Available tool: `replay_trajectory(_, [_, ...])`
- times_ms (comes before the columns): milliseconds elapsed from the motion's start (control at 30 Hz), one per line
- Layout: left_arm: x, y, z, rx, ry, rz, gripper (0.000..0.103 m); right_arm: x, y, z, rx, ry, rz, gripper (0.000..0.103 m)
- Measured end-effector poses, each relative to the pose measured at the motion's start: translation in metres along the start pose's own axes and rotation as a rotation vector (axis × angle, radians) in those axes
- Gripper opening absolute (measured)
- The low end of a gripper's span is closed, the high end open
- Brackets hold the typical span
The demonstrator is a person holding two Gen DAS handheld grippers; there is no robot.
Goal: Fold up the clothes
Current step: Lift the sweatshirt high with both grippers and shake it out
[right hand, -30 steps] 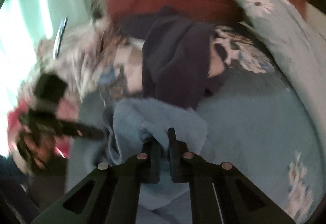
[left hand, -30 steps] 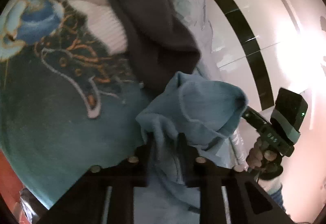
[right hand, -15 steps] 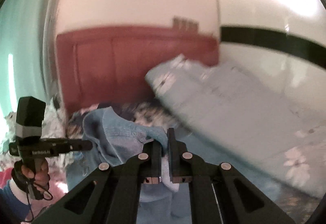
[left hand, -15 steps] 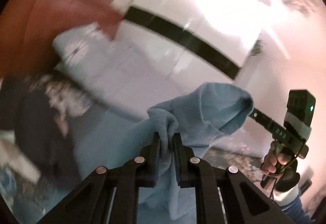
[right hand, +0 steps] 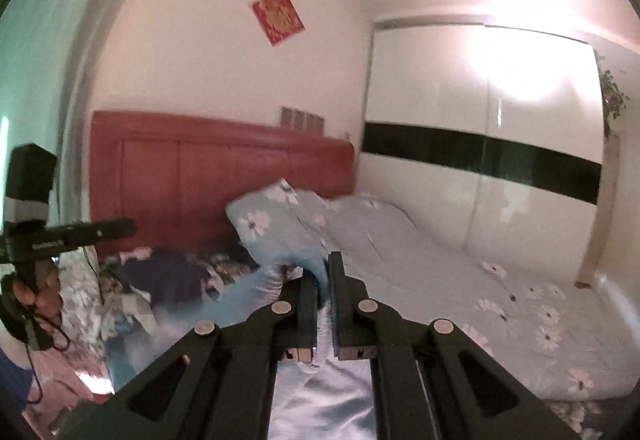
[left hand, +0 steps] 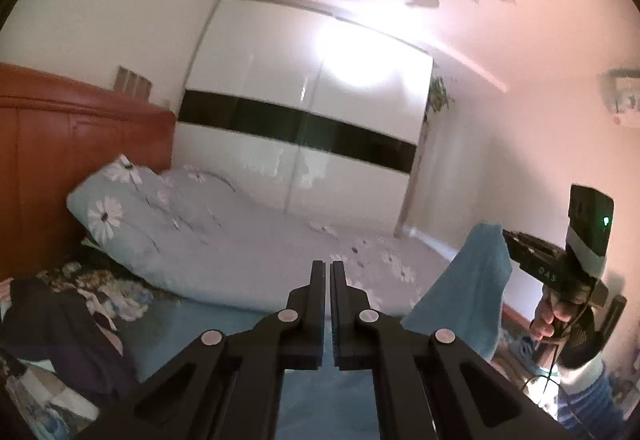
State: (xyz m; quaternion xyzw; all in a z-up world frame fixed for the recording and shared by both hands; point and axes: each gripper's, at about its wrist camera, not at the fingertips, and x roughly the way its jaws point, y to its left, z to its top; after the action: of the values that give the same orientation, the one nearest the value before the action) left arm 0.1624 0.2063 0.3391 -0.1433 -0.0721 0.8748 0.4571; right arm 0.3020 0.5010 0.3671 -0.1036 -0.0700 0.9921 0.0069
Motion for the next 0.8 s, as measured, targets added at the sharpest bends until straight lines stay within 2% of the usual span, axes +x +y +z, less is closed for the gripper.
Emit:
replay_trajectory(67, [0.016, 0.001, -0.016, -0.009, 0.052, -0.007, 0.003, 0.004, -0.003, -0.010, 0.001, 0.035, -0.016, 0.005])
replay_trajectory(233, [0.046, -0.009, -0.085, -0.025, 0.201, -0.064, 0.004, 0.020, -0.023, -0.040, 0.074, 0.110, -0.029, 0.005])
replay_trajectory(367, [0.069, -0.023, -0.130, -0.026, 0.283, -0.152, 0.006, 0.032, -0.038, -0.050, 0.113, 0.134, -0.038, 0.005])
replay_trajectory(400, [0.076, -0.028, -0.138, -0.030, 0.308, -0.175, 0.011, 0.035, -0.039, -0.051, 0.116, 0.141, -0.040, 0.005])
replay_trajectory(467, [0.084, -0.039, -0.149, -0.034, 0.325, -0.231, 0.028, 0.037, -0.041, -0.053, 0.116, 0.150, -0.045, 0.005])
replay_trajectory(533, [0.088, -0.050, -0.156, -0.025, 0.318, -0.280, 0.057, 0.042, -0.039, -0.052, 0.113, 0.154, -0.042, 0.005])
replay_trajectory(600, [0.090, -0.065, -0.160, 0.012, 0.314, -0.309, 0.064, 0.047, -0.039, -0.051, 0.110, 0.159, -0.041, 0.005])
replay_trajectory(733, [0.091, -0.089, -0.163, 0.039, 0.313, -0.334, 0.065, 0.049, -0.037, -0.050, 0.105, 0.160, -0.036, 0.005])
replay_trajectory(800, [0.099, -0.094, -0.160, 0.050, 0.317, -0.270, 0.066, 0.048, -0.035, -0.049, 0.105, 0.157, -0.030, 0.005])
